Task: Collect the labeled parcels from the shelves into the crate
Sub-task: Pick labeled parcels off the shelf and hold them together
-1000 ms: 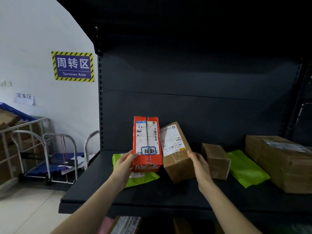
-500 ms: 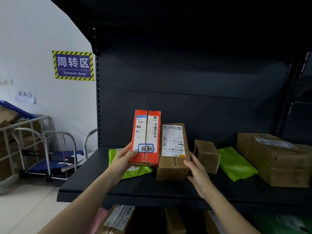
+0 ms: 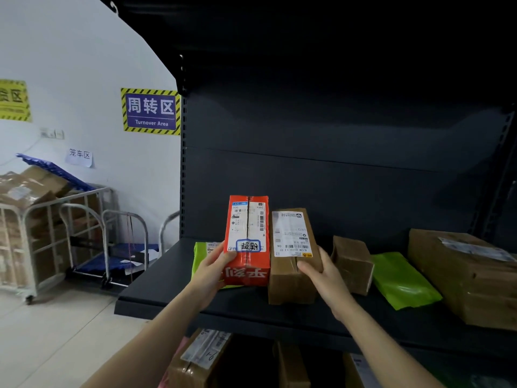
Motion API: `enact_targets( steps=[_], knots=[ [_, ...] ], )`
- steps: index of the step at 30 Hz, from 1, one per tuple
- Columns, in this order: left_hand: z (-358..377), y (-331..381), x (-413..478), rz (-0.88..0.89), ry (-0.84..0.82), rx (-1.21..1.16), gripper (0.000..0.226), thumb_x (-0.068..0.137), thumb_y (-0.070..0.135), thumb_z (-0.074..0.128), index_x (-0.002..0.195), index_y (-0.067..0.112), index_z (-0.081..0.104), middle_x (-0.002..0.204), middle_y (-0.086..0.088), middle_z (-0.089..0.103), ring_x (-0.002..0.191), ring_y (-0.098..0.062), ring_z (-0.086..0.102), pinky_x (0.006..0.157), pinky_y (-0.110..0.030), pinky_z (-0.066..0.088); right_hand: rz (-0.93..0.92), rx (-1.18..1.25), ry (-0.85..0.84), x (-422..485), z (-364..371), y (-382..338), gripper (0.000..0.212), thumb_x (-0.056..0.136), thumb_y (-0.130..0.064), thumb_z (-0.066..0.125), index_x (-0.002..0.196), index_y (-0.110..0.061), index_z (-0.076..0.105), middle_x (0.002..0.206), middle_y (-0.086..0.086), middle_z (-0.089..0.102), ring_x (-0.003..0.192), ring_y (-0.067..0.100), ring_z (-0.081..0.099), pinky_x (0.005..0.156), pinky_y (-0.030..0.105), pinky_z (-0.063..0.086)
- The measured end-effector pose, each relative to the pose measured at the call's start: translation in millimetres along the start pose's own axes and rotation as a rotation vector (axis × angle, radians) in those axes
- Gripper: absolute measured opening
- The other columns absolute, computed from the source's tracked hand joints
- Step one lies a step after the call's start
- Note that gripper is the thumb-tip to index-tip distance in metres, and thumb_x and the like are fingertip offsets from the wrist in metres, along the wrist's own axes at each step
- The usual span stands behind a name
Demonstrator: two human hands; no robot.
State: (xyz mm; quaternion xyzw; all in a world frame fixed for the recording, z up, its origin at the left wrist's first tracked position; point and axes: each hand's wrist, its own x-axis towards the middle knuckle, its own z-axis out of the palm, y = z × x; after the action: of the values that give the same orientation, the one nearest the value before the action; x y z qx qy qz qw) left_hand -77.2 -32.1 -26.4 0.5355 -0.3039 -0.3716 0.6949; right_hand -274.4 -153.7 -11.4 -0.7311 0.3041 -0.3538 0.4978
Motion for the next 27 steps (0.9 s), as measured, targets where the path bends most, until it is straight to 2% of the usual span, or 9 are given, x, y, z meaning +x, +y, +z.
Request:
enact_targets(
  steps=[4, 7, 10, 16, 22, 27],
  knots=[
    [3.4, 6.6, 8.6, 0.004, 0.039, 0.013, 0.038, 0.090, 0.025, 0.058, 0.126, 0.030, 0.050, 0.110, -0.008, 0.065, 0.099, -0.023, 0.063, 0.070, -0.032, 0.053, 0.023, -0.087, 0.054, 16.1, 6.6, -6.9, 0.049, 0.089, -0.030, 0.058, 0.134, -0.028, 0.040, 0.122, -0.009, 0.057, 0.111, 0.010, 0.053, 0.097, 0.033, 0.044],
    [5.0, 7.1, 17.5, -0.017, 0.041, 0.053, 0.045, 0.088, 0.027, 0.060, 0.131, 0.028, 0.049, 0.110, -0.008, 0.064, 0.101, -0.025, 0.063, 0.082, -0.042, 0.054, 0.057, -0.168, 0.082, 27.6, 9.0, -11.9, 0.048, 0.090, -0.031, 0.055, 0.135, -0.023, 0.039, 0.120, -0.004, 0.058, 0.108, 0.014, 0.056, 0.095, 0.036, 0.048],
    [0.0, 8.3, 26.3, -0.041, 0.054, 0.069, 0.049, 0.085, 0.028, 0.063, 0.132, 0.026, 0.049, 0.110, -0.009, 0.064, 0.101, -0.028, 0.063, 0.091, -0.048, 0.052, 0.072, -0.206, 0.108, 33.8, 13.9, -15.7, 0.046, 0.092, -0.030, 0.052, 0.134, -0.017, 0.040, 0.107, -0.004, 0.054, 0.102, 0.013, 0.055, 0.090, 0.031, 0.048],
    [-12.7, 6.1, 45.1, -0.064, 0.057, 0.036, 0.053, 0.083, 0.028, 0.066, 0.133, 0.023, 0.048, 0.112, -0.012, 0.064, 0.101, -0.031, 0.064, 0.087, -0.049, 0.053, 0.066, -0.253, 0.147, 45.2, 23.0, -13.1, 0.050, 0.093, -0.034, 0.050, 0.138, -0.016, 0.037, 0.128, 0.004, 0.053, 0.113, 0.017, 0.052, 0.091, 0.027, 0.044],
    [-23.2, 7.9, 53.3, -0.020, 0.097, 0.019, 0.048, 0.083, 0.029, 0.066, 0.129, 0.024, 0.052, 0.109, -0.010, 0.067, 0.099, -0.030, 0.065, 0.092, -0.051, 0.051, 0.047, -0.248, 0.181, 53.7, 30.0, -8.8, 0.050, 0.094, -0.035, 0.049, 0.138, -0.015, 0.037, 0.127, 0.004, 0.053, 0.106, 0.012, 0.050, 0.087, 0.024, 0.041],
    [-31.4, 11.3, 48.5, 0.023, 0.096, 0.016, 0.040, 0.085, 0.027, 0.063, 0.124, 0.024, 0.056, 0.108, -0.010, 0.068, 0.100, -0.030, 0.065, 0.093, -0.050, 0.050, 0.003, -0.315, 0.251, 49.7, 25.5, 0.5, 0.051, 0.094, -0.036, 0.047, 0.139, -0.014, 0.036, 0.137, 0.007, 0.046, 0.126, 0.020, 0.043, 0.099, 0.028, 0.036]
  ],
)
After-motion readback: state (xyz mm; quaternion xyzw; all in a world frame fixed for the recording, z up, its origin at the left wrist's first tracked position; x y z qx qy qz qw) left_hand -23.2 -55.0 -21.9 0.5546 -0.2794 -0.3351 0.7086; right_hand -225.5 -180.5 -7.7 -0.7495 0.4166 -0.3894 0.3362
